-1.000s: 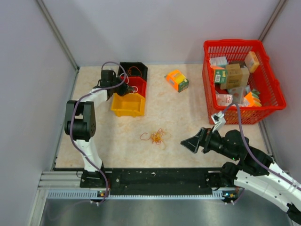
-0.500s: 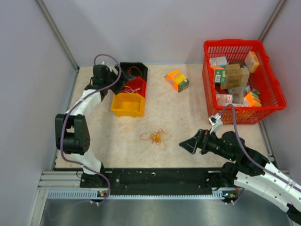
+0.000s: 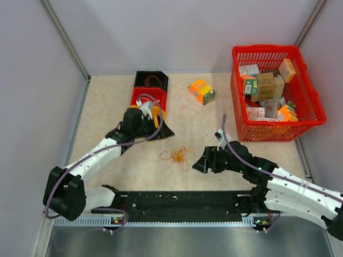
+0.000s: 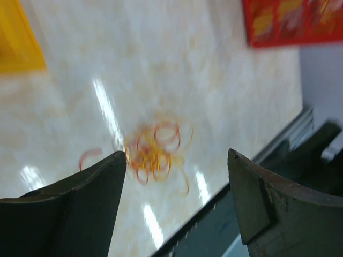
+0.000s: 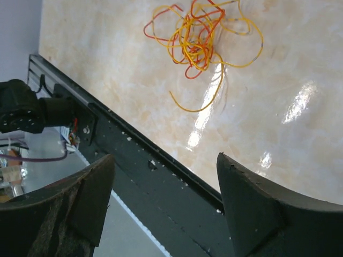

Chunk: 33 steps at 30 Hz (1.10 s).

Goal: Untangle the cables

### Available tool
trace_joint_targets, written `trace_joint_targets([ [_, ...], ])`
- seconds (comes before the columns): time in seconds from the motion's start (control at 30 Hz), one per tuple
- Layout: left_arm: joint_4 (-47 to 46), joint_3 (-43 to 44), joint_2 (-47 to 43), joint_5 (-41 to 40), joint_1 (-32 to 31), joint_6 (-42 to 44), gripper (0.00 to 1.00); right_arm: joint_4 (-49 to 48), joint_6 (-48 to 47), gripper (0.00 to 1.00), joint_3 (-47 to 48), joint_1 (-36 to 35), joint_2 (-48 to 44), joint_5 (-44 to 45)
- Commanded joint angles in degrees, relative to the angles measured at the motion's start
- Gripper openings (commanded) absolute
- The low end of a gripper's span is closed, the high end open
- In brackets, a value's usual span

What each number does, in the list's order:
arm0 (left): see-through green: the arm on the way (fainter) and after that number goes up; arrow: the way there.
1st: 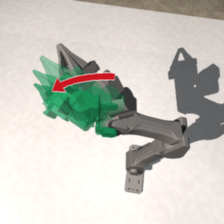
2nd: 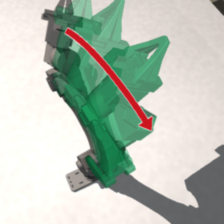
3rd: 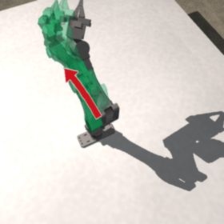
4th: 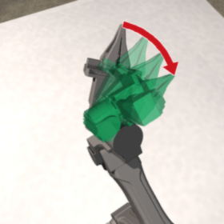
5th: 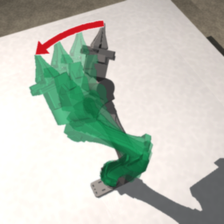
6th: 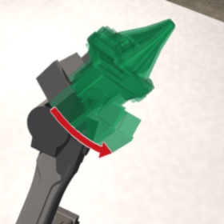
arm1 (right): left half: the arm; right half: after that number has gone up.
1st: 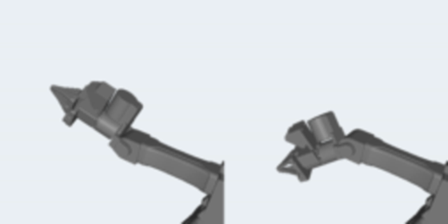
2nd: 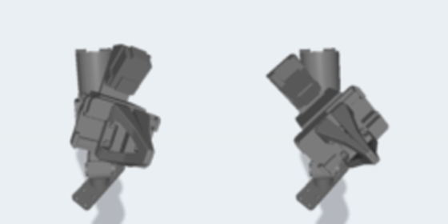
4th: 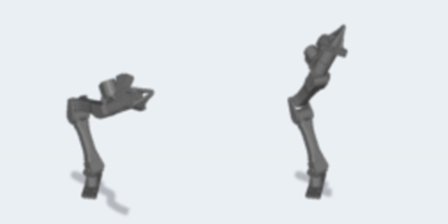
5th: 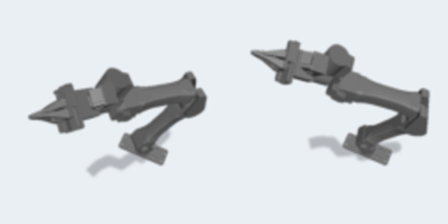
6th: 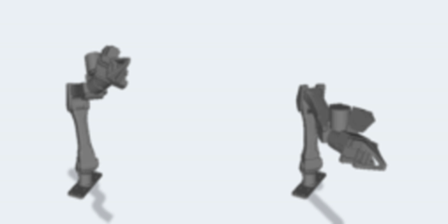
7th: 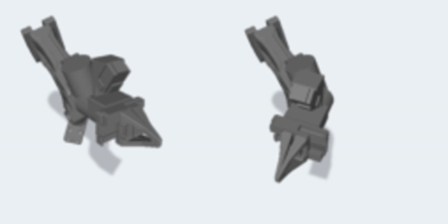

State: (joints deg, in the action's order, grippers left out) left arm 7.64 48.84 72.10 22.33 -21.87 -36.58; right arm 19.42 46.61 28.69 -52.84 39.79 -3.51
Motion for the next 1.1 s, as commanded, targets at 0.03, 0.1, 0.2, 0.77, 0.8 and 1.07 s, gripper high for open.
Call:
trace_joint_targets([
  [0.03,-3.7,-13.6,-5.2,0.8,-6.7,1.6,0.85,-17.0,0.8,0.74,-2.7,-1.0,10.8,-2.8],
  [0.1,-5.4,-15.7,-5.6,1.3,-7.0,0.3,0.86,-20.5,1.3,0.72,-3.0,-1.0,14.0,-2.8],
  [0.2,-4.2,-14.3,-4.8,-0.8,-7.0,0.6,0.75,-21.8,1.4,0.72,-1.9,-1.0,17.9,-3.5],
  [0.77,-15.0,-13.5,6.1,3.4,-9.2,-7.4,0.00,-15.9,4.5,0.72,-5.7,-0.9,7.1,2.3],
  [0.8,-11.9,-11.7,4.0,1.5,-9.9,-5.8,0.00,-16.2,4.9,0.72,-5.8,-0.9,7.8,2.4],
  [1.07,2.1,3.2,-12.7,1.8,-13.6,-0.5,0.00,-17.1,3.8,0.73,-3.0,-0.5,13.2,2.5],
])
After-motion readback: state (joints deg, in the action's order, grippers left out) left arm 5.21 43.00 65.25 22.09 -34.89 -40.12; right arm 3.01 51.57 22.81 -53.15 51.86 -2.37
